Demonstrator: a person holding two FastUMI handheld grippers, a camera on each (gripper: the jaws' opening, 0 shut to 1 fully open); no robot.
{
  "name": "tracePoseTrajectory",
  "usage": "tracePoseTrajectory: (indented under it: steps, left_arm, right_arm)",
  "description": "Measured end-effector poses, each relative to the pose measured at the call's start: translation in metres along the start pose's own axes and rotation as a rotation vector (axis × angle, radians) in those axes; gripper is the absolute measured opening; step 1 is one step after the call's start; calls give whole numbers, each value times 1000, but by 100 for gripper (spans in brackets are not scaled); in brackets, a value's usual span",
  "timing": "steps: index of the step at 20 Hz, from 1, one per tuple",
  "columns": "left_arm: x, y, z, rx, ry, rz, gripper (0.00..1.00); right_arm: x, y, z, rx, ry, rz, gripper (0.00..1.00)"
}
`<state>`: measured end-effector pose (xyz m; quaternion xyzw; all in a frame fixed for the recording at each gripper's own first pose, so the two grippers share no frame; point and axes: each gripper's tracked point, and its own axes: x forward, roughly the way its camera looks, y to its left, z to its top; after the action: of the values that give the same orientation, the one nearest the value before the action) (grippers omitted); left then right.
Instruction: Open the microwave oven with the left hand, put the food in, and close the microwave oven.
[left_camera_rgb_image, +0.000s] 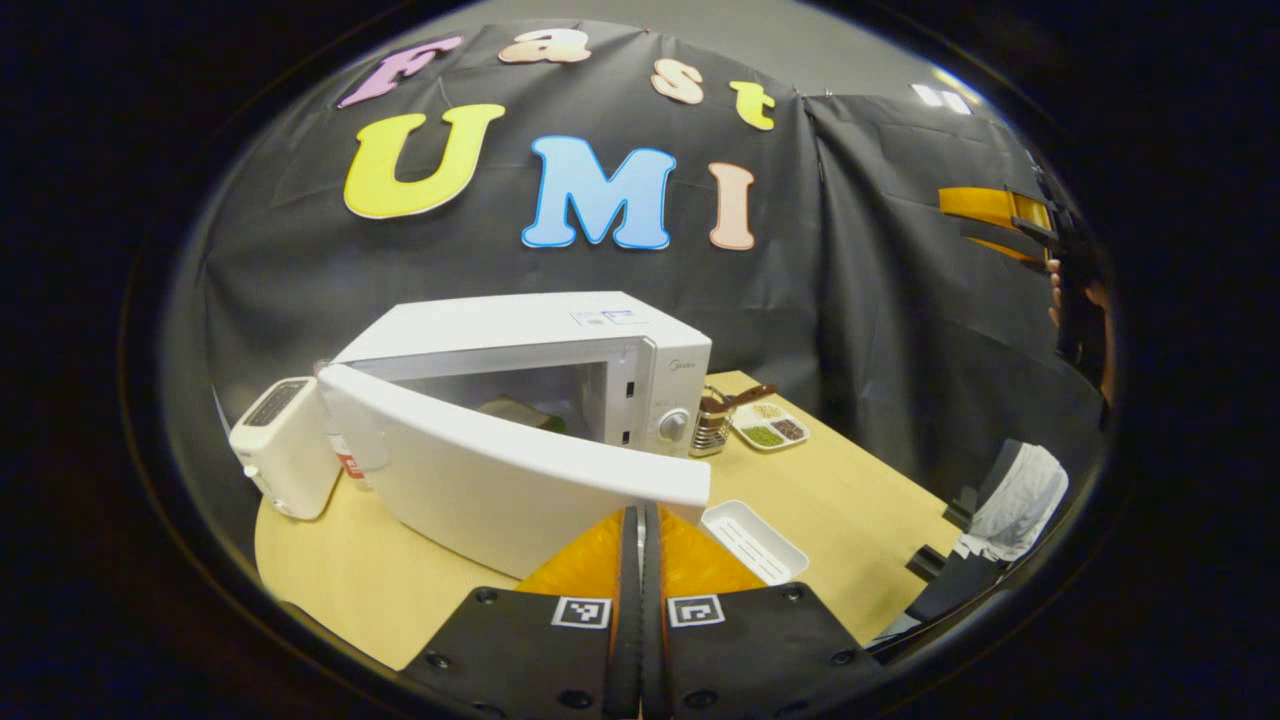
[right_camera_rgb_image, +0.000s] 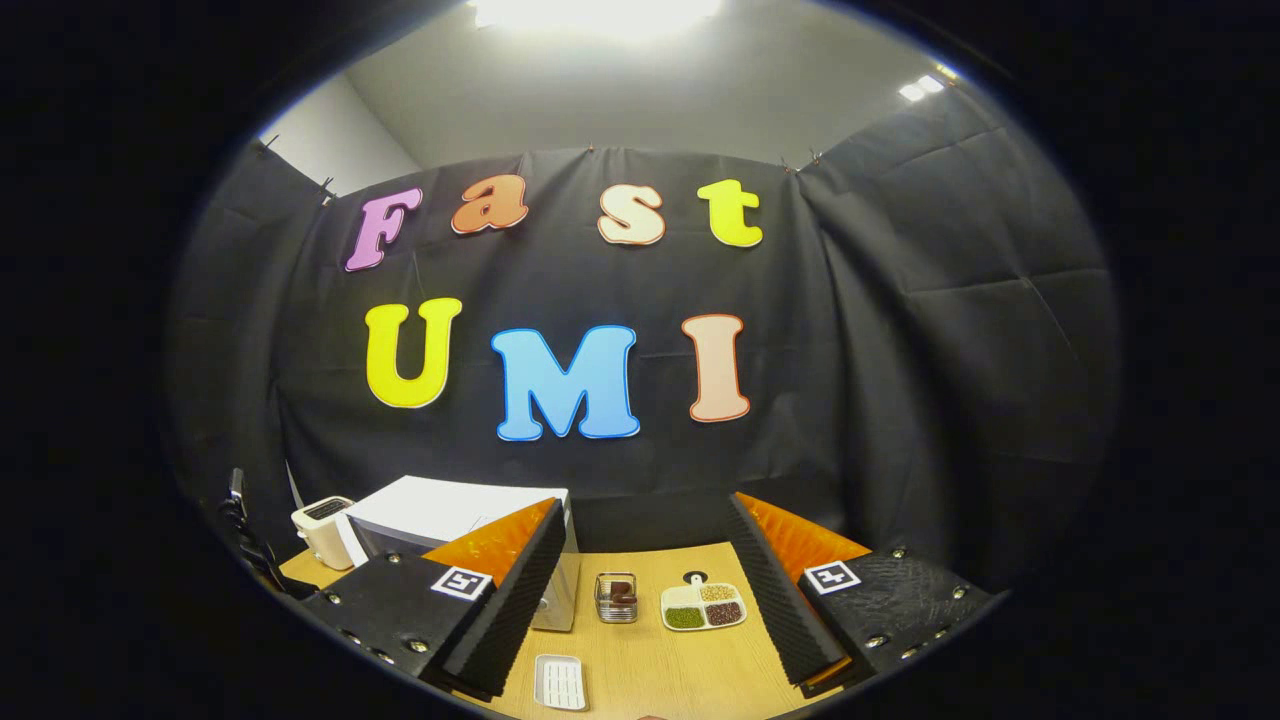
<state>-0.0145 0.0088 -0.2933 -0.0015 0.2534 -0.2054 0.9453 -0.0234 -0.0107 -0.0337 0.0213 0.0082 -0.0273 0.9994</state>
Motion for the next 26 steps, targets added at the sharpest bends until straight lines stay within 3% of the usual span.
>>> tracePoseTrajectory:
  steps: [21,26]
  left_arm:
    - [102,-9,44,3,11,27,7]
    - [121,-4,54,-92,-21,57,7]
  right_arm:
    - [39,-26,-11,28,47,30,98]
    - [46,-33,-15,35,56,16,98]
